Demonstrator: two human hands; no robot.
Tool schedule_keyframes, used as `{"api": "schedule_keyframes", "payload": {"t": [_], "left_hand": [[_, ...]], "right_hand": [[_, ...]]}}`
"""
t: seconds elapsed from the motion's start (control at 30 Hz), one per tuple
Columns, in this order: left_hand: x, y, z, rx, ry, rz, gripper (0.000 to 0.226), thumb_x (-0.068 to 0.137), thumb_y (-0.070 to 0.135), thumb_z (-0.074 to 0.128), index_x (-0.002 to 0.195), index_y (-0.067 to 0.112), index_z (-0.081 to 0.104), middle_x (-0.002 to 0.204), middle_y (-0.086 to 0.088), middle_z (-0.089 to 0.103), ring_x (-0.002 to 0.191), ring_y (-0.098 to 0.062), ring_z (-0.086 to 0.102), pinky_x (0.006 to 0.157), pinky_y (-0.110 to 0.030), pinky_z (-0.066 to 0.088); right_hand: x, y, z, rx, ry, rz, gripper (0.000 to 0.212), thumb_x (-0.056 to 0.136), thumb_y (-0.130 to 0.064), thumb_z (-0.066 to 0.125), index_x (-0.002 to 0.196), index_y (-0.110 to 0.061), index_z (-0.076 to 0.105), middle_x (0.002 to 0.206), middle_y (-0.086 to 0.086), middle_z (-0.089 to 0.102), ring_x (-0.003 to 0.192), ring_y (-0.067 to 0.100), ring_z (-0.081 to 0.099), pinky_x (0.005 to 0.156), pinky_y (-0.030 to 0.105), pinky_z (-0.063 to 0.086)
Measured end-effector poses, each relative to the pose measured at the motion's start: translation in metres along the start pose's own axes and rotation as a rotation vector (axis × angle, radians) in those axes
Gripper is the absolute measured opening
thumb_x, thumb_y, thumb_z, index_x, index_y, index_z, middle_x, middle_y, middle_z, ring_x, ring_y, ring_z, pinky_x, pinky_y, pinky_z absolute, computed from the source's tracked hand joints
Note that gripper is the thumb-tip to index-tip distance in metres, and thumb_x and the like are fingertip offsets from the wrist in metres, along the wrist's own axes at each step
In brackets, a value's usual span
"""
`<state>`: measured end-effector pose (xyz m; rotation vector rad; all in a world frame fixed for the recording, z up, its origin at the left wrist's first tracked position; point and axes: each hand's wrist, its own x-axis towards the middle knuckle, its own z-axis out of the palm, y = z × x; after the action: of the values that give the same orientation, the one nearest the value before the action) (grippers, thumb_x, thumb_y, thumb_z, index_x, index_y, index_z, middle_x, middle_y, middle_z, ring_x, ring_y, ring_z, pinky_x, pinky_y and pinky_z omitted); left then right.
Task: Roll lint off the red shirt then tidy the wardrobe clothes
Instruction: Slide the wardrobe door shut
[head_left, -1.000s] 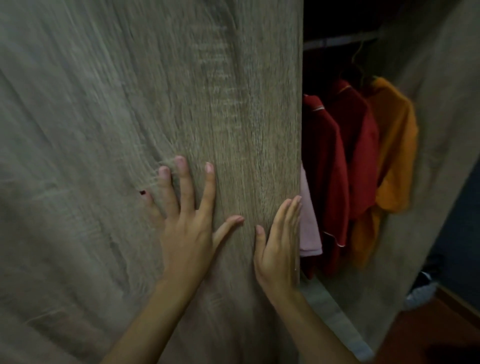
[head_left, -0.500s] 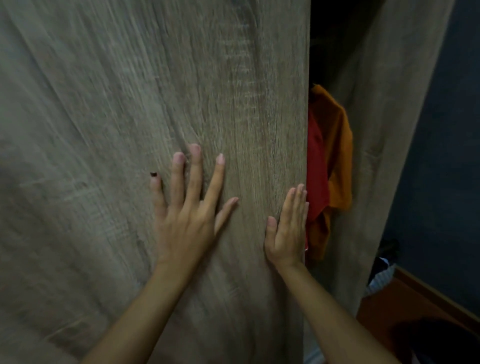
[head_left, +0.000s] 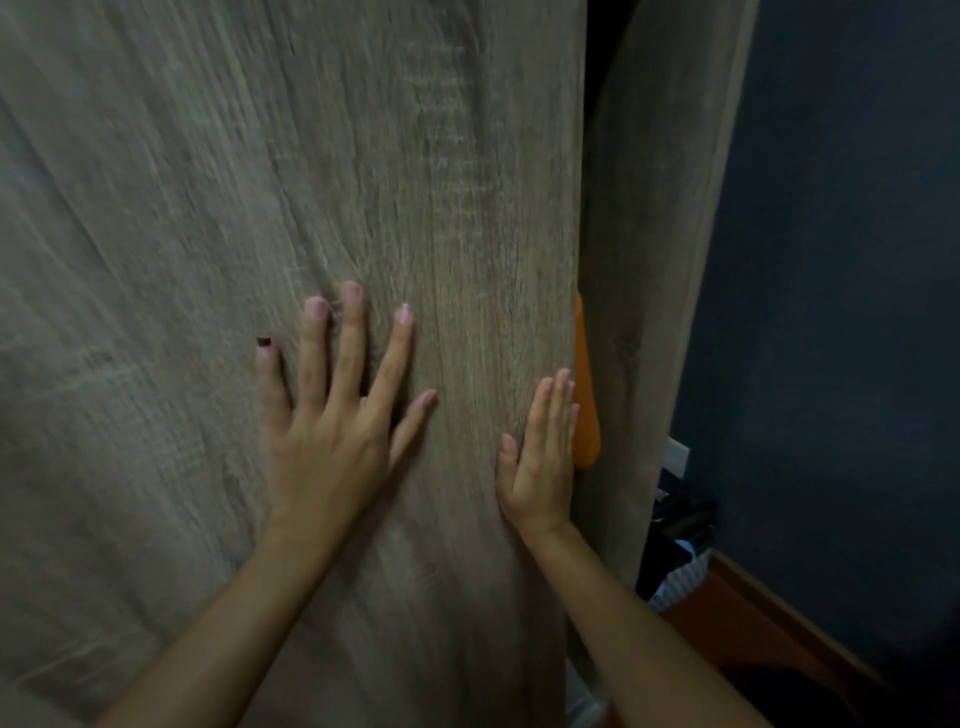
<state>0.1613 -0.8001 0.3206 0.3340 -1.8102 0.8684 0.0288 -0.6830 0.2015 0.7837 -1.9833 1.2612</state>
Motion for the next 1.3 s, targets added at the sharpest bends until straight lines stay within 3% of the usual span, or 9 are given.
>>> {"api": "schedule_keyframes", "payload": {"t": [0.23,0.47,0.8,1.3], "left_hand": [[0.037,0.072,0.012,-0.053,0.006,-0.015,0.067,0.095,0.06,0.036,0.151,0.025,0.024,0.155,-0.009,0.017,0.143,-0.028,0.018,0.113,-0.049,0.011],[0.054,0.109,0.023,-0.035,0.01,-0.029,0.067,0.094,0.062,0.035,0.151,0.027,0.023,0.155,-0.008,0.017,0.142,-0.027,0.02,0.112,-0.049,0.013],[0.055,0.115,0.026,0.003,-0.005,-0.035,0.069,0.093,0.063,0.035,0.151,0.027,0.024,0.154,-0.01,0.017,0.141,-0.029,0.02,0.114,-0.047,0.006],[0.058,0.116,0.021,0.032,-0.027,-0.037,0.068,0.093,0.062,0.037,0.149,0.026,0.029,0.154,-0.01,0.021,0.143,-0.028,0.019,0.111,-0.052,0.021]], "right_hand": [[0.033,0.067,-0.029,-0.036,-0.036,0.009,0.063,0.101,-0.041,0.016,0.15,-0.019,-0.017,0.16,0.007,-0.009,0.149,0.027,-0.004,0.121,0.04,-0.002],[0.05,0.098,-0.045,-0.066,-0.073,0.005,0.071,0.099,-0.046,0.02,0.149,-0.015,-0.021,0.158,0.009,-0.014,0.149,0.027,-0.008,0.121,0.038,-0.004],[0.052,0.114,-0.043,-0.113,-0.093,-0.026,0.074,0.099,-0.05,0.02,0.149,-0.013,-0.02,0.158,0.008,-0.014,0.149,0.028,-0.007,0.122,0.04,-0.001],[0.053,0.116,-0.07,-0.138,-0.245,-0.083,0.08,0.098,-0.046,0.034,0.15,-0.012,-0.016,0.159,0.009,-0.015,0.149,0.025,-0.008,0.122,0.038,0.002]]}}
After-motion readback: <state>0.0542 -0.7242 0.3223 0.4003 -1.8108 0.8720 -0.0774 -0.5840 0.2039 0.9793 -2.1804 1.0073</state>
